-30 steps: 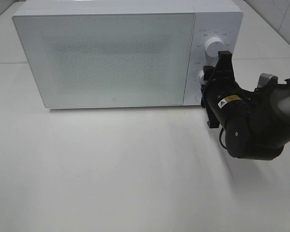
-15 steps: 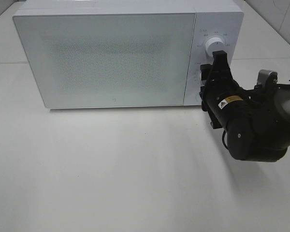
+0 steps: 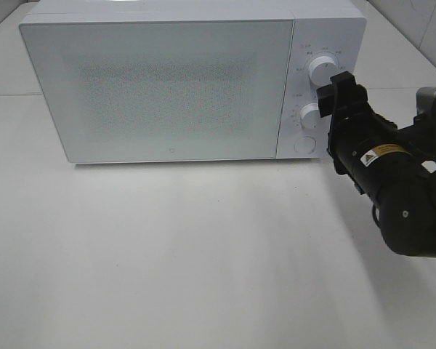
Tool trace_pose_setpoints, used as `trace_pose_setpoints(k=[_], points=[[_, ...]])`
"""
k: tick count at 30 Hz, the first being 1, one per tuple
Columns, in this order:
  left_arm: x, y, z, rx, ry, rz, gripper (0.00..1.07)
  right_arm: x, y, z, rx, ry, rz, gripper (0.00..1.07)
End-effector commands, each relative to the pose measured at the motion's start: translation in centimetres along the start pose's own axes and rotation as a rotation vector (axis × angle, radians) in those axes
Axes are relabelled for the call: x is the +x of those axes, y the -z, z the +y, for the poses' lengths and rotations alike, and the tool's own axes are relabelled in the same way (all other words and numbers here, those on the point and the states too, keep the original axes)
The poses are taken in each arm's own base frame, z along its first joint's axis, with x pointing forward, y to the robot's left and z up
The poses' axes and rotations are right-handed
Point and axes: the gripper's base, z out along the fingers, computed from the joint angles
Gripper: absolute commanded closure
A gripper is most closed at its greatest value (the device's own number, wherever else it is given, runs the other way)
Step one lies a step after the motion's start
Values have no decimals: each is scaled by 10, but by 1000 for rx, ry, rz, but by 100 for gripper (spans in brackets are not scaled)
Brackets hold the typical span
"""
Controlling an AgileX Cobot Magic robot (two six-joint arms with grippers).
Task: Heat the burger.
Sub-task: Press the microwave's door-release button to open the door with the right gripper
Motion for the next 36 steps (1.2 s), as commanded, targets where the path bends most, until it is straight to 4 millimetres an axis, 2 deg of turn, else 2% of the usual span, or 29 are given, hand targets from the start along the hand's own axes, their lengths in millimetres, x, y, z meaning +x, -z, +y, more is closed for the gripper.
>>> trace_pose_setpoints(k=[1, 2, 3, 4, 6, 7, 8, 10, 14, 15, 25, 26, 28, 30, 36], points=[[0, 2, 0, -1, 1, -29, 8, -5, 8, 14, -2, 169, 32, 37], [0, 2, 0, -1, 1, -29, 8, -6, 10, 18, 42, 270, 76, 37], [0, 2, 0, -1, 1, -29, 8, -6, 10, 18, 42, 270, 76, 37], [0, 2, 0, -1, 1, -29, 8, -6, 14, 22, 79, 371, 130, 37], [0, 2, 0, -1, 1, -29, 8, -7, 16, 24, 86, 430, 152, 37], [0, 2, 0, -1, 1, -29, 8, -9, 20, 30, 87, 540, 186, 37], [0, 2, 0, -1, 1, -29, 8, -9, 20, 30, 87, 540, 186, 37], [0, 2, 0, -1, 1, -29, 8, -11, 26, 38, 86, 675, 242, 37], [0, 2, 0, -1, 1, -29, 8, -14, 33, 45, 77, 785, 292, 37], [0, 2, 0, -1, 1, -29, 8, -15, 37, 50, 58, 865, 313, 37], [0, 2, 0, -1, 1, -29, 8, -20, 55, 72, -42, 1075, 438, 37], [0, 2, 0, -1, 1, -29, 8, -19, 57, 80, -69, 1126, 481, 37], [0, 2, 0, -1, 1, -29, 8, -19, 58, 84, -78, 1149, 511, 37], [0, 2, 0, -1, 1, -29, 8, -18, 62, 97, -79, 1230, 641, 37], [0, 2, 0, -1, 1, -29, 8, -22, 68, 107, -47, 1307, 767, 37]])
